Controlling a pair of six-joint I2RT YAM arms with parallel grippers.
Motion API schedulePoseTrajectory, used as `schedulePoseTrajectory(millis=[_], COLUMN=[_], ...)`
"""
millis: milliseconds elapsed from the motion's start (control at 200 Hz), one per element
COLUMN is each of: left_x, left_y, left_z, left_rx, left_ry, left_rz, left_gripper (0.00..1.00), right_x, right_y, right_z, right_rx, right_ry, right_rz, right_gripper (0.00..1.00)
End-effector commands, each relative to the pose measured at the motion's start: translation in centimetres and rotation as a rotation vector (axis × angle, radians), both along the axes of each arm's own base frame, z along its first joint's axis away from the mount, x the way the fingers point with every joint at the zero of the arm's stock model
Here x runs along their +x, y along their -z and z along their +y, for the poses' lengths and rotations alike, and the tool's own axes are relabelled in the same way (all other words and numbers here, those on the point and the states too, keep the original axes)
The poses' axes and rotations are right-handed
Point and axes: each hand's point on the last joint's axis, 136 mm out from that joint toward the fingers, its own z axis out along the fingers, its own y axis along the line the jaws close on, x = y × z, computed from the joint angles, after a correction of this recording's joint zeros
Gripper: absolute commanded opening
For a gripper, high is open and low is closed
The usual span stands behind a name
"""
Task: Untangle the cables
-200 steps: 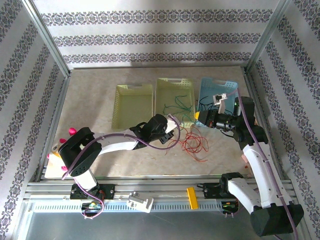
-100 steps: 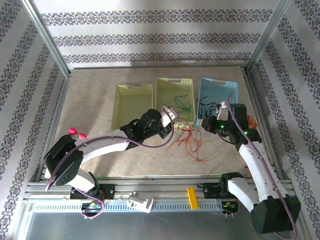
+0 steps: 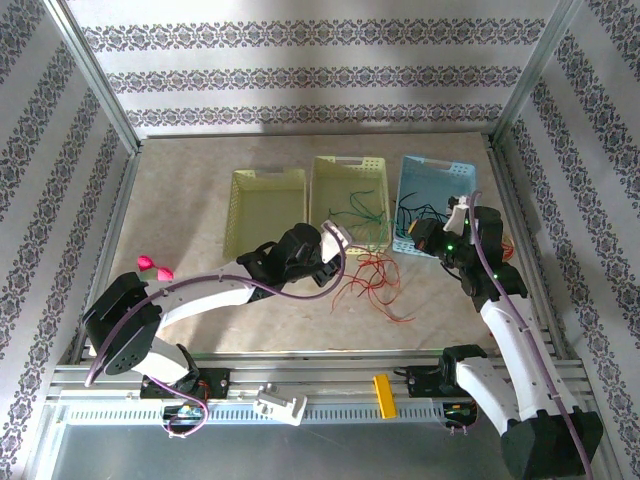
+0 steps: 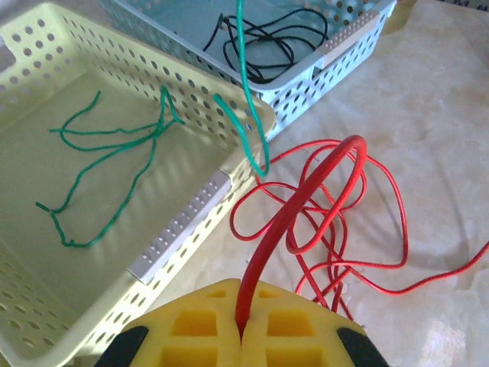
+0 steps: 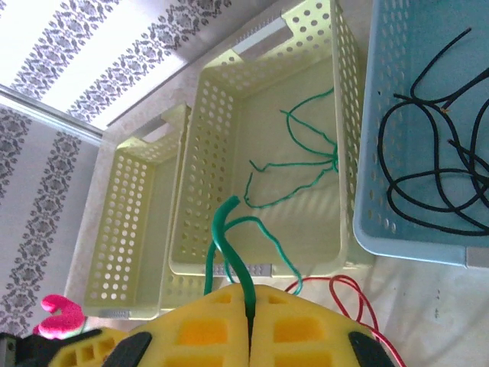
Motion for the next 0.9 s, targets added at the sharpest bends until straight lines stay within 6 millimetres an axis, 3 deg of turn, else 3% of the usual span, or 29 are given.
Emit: schedulePoseTrajectory(millis=[0,290,475,650,685,765,895], left_x=[-1.5,-0.1,0.9,0.6,0.6,0.6,0.6], left_y=[0.0,0.6,0.5,0.8,0.8,0.8,0.4], left_z=[-0.3,1.3,2.7,2.9,3.0,3.2,3.6], left_rx=[-0.022,-0.032,-0.04,-0.045,-0.045,-0.042,-0.037], left_ry=[0.023,-0.122,-0.235,-0.25,-0.252,-0.259,-0.263], left_rz=[0.041,0.032,0.02,0.047,0.047,0.04,0.029], left_gripper=[0.0,0.0,0.0,0.0,0.0,0.0,0.0], right_x=[1.4,4.6,9.0,13.7,14.4,15.1,14.2], right_y=[-2.2,-3.9,-2.8,-1.3,-0.4,1.3,2.7], right_z=[-0.8,0.0,1.4,5.1,5.6,6.5,4.9], right_rx=[0.01,0.067,0.062,0.138,0.148,0.144,0.082], right_ry=[0.063,0.067,0.085,0.009,0.01,0.0,0.072], right_rz=[-0.083,-0.144,-0.145,-0.13,-0.116,-0.074,-0.039], right_gripper=[0.0,0.0,0.0,0.0,0.05,0.32,0.48])
